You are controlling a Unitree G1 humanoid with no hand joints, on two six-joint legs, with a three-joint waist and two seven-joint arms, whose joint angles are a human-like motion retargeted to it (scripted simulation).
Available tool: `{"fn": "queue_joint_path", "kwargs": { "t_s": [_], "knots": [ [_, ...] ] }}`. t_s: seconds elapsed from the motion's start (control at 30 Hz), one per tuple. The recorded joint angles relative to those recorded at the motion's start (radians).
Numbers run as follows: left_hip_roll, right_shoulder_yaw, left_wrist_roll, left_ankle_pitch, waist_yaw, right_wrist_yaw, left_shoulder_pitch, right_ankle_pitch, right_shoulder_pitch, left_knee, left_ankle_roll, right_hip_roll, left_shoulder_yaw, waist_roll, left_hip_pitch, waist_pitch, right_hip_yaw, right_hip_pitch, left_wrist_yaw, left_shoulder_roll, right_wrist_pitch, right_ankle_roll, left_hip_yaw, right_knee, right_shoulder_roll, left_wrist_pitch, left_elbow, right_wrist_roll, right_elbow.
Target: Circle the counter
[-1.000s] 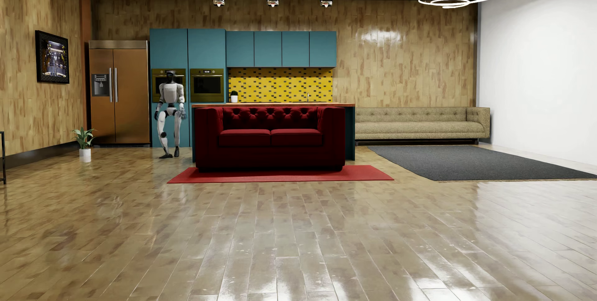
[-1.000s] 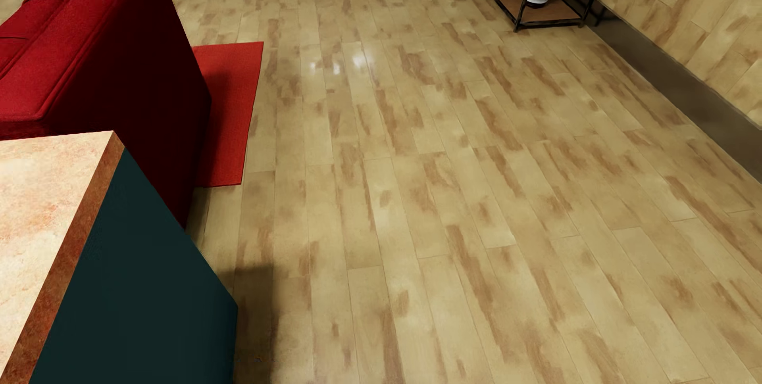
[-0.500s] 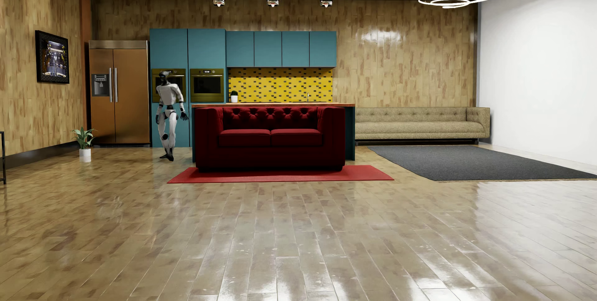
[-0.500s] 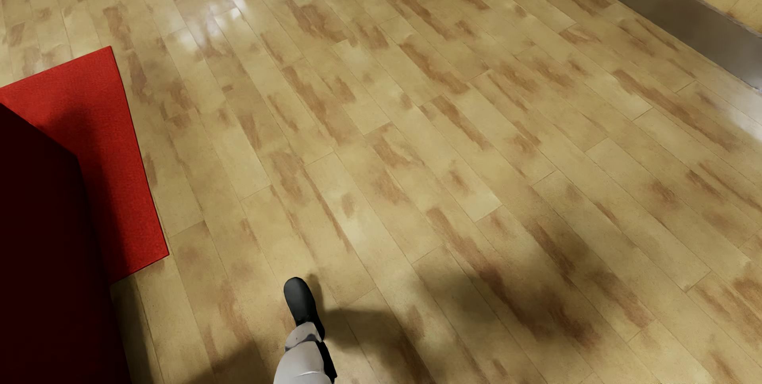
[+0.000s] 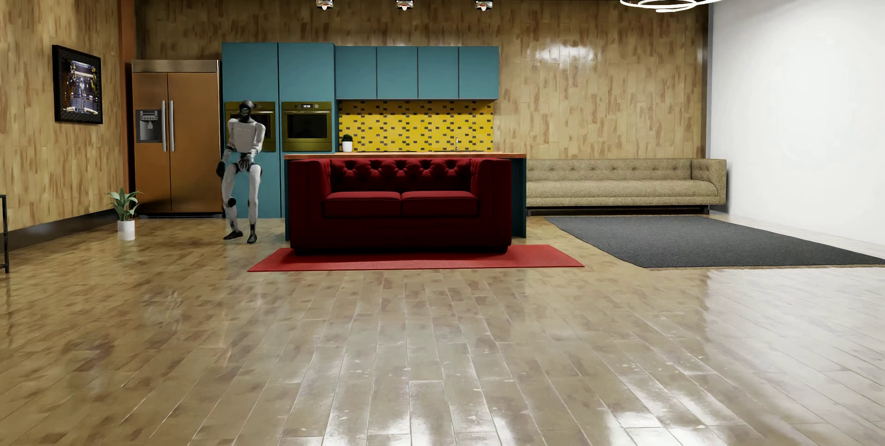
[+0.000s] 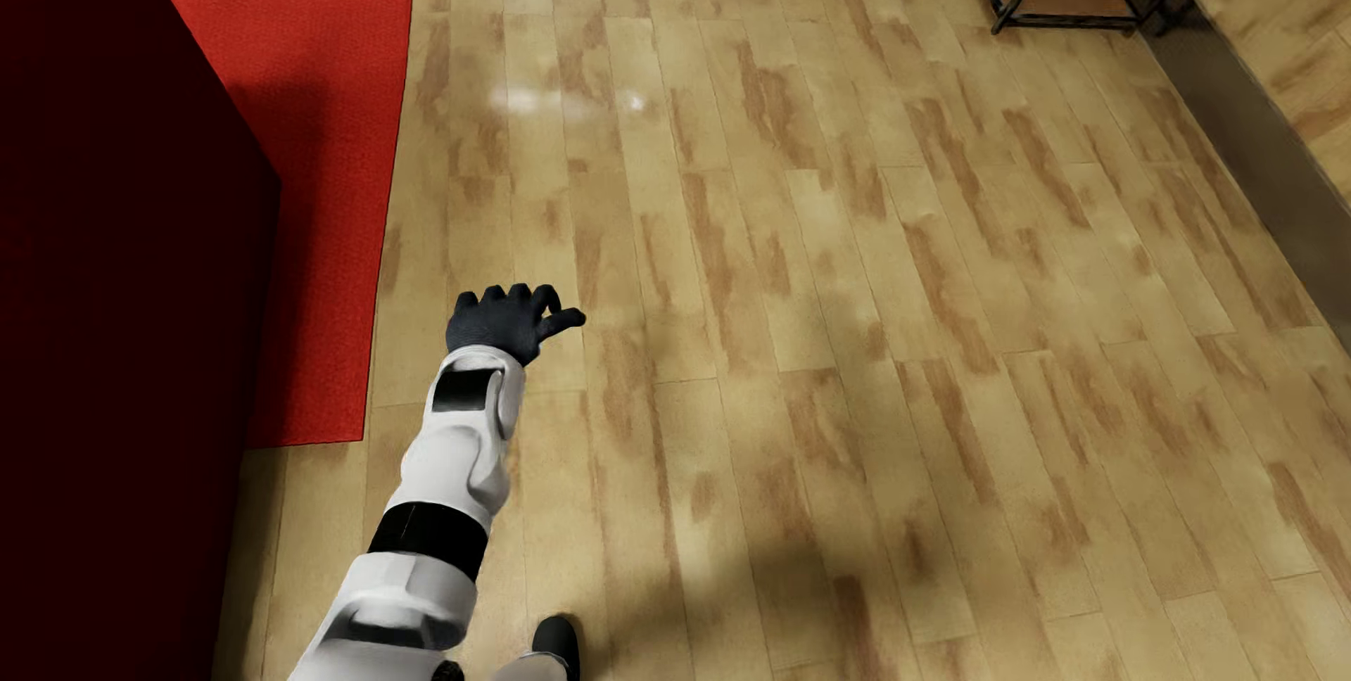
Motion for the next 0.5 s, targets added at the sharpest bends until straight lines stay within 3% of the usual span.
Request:
{"fn": "queue_joint_path", "kwargs": {
  "t_s": [0.03,0.1,0.17,0.23,0.3,0.37,0.4,0.43,0.47,0.5],
  "knots": [
    [-0.014,0.017,-0.109,-0.015,0.005,0.028,0.006,-0.001,-0.029,0.01,-0.001,0.044,0.03,-0.002,0.009,-0.005,0.049,-0.009,0.05,-0.019,0.012,0.011,-0.019,-0.08,-0.031,-0.009,-0.098,0.003,-0.007],
    [-0.03,0.031,-0.279,-0.04,0.021,0.037,0.067,0.011,-0.078,0.045,-0.003,0.096,0.043,-0.001,0.019,-0.009,0.173,-0.07,0.148,-0.009,0.019,-0.002,-0.037,-0.08,-0.081,-0.028,-0.28,0.011,-0.045],
    [-0.04,0.025,-0.424,-0.047,0.032,0.014,0.187,0.039,-0.139,0.069,-0.007,0.121,0.072,-0.002,0.03,-0.006,0.264,-0.154,0.184,0.024,0.022,-0.026,-0.043,0.001,-0.109,-0.033,-0.429,0.024,-0.066],
    [-0.058,0.016,-0.516,-0.056,0.032,0.008,0.301,0.059,-0.144,0.069,-0.01,0.137,0.101,-0.001,0.056,-0.003,0.326,-0.221,0.208,0.036,0.014,-0.023,-0.054,0.021,-0.106,0.001,-0.435,0.04,-0.152],
    [-0.084,0.022,-0.536,-0.067,0.028,0.009,0.384,0.075,-0.131,0.057,-0.011,0.149,0.127,0.004,0.093,-0.005,0.374,-0.25,0.179,0.049,0.002,-0.007,-0.072,-0.065,-0.099,0.109,-0.298,0.048,-0.224],
    [-0.113,0.033,-0.497,-0.073,0.03,0.018,0.45,0.097,-0.12,0.051,-0.01,0.136,0.133,0.01,0.142,-0.011,0.341,-0.241,0.103,0.059,-0.017,0.014,-0.078,-0.145,-0.091,0.269,-0.044,0.06,-0.243],
    [-0.13,0.044,-0.431,-0.093,0.03,0.03,0.476,0.14,-0.114,0.074,-0.007,0.127,0.101,0.014,0.16,-0.015,0.343,-0.225,0.025,0.071,-0.013,-0.008,-0.08,-0.146,-0.091,0.353,0.119,0.051,-0.226],
    [-0.145,0.058,-0.316,-0.103,0.032,0.041,0.513,0.156,-0.114,0.124,-0.012,0.117,0.033,0.016,0.166,-0.019,0.344,-0.208,-0.095,0.089,-0.003,-0.1,-0.087,-0.121,-0.085,0.385,0.256,0.035,-0.195],
    [-0.149,0.066,-0.134,-0.102,0.034,0.047,0.561,0.113,-0.119,0.223,-0.017,0.103,-0.112,0.024,0.15,-0.02,0.337,-0.201,-0.248,0.127,0.001,-0.111,-0.094,-0.061,-0.071,0.346,0.349,0.03,-0.154],
    [-0.14,0.064,0.008,-0.086,0.034,0.047,0.617,0.063,-0.131,0.364,-0.049,0.092,-0.202,0.038,0.112,-0.019,0.321,-0.191,-0.307,0.152,0.012,-0.107,-0.095,0.005,-0.052,0.27,0.366,0.027,-0.095]
  ]
}}
